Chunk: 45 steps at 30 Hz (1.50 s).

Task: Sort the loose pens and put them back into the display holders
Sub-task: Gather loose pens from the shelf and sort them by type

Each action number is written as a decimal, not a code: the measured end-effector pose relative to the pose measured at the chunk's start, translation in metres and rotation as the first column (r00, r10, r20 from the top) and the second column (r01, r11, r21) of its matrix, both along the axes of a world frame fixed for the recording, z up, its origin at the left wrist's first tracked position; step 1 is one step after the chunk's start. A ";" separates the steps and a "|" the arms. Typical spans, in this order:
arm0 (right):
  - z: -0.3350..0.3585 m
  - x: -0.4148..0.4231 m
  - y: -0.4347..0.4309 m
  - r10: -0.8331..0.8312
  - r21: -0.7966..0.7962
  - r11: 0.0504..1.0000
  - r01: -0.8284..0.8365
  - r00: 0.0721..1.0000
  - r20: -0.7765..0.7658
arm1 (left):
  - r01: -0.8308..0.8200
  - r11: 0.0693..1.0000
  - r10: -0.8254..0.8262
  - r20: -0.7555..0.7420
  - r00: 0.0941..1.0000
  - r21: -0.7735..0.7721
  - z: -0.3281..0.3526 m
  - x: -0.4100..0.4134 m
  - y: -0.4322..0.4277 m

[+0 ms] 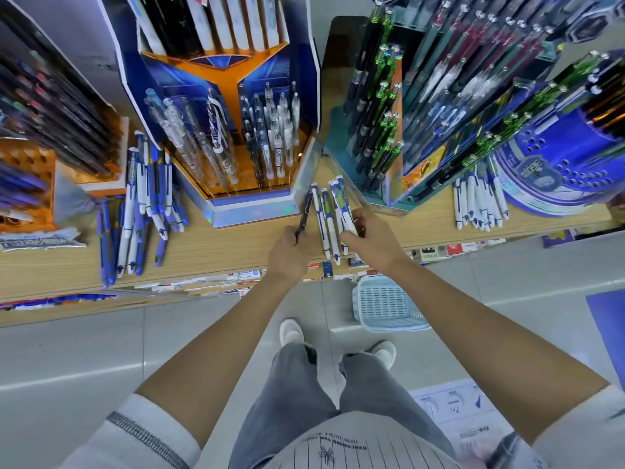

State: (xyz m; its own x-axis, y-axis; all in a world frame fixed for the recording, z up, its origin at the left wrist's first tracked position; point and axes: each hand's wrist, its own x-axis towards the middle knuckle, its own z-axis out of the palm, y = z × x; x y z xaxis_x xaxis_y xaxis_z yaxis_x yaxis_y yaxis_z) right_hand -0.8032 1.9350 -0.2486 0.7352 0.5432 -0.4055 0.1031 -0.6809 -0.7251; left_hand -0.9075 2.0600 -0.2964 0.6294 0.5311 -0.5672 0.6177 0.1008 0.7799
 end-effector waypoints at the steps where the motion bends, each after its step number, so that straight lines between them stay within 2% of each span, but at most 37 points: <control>1: 0.001 0.001 -0.005 -0.005 0.012 1.000 0.006 1.000 -0.020 | -0.016 1.000 0.016 0.024 1.000 -0.005 0.001 0.001 -0.003; 8: 0.011 0.007 -0.043 0.045 0.078 0.996 -0.039 0.996 -0.079 | -0.107 0.994 0.105 0.171 0.980 0.002 0.010 0.006 -0.035; 12: 0.014 0.017 -0.078 0.073 0.108 0.992 -0.067 0.996 -0.049 | -0.172 0.985 0.163 0.236 0.958 0.017 0.014 0.010 -0.068; 19: 0.018 0.052 -0.189 0.069 0.127 0.990 -0.066 0.997 -0.018 | -0.227 0.973 0.199 0.384 0.902 0.029 0.015 0.034 -0.172; 25: 0.022 0.108 -0.246 -0.010 0.027 1.000 0.005 0.985 0.173 | -0.132 0.991 0.107 0.452 0.885 0.024 0.023 0.069 -0.241; 31: 0.027 0.159 -0.238 -0.039 -0.044 0.997 0.056 0.949 0.314 | -0.105 0.994 0.106 0.384 0.917 -0.025 0.030 0.114 -0.249; 36: 0.016 0.188 -0.217 -0.055 -0.114 0.989 0.098 0.940 0.336 | -0.073 0.997 0.070 0.338 0.938 -0.004 0.026 0.140 -0.235; 41: 0.010 0.205 -0.195 -0.069 -0.120 0.985 0.127 0.912 0.405 | -0.065 0.996 0.079 0.298 0.951 -0.054 0.016 0.155 -0.221; 45: 0.000 0.207 -0.187 -0.021 -0.130 0.988 0.087 0.899 0.437 | -0.055 0.996 0.072 0.266 0.961 -0.069 0.015 0.163 -0.212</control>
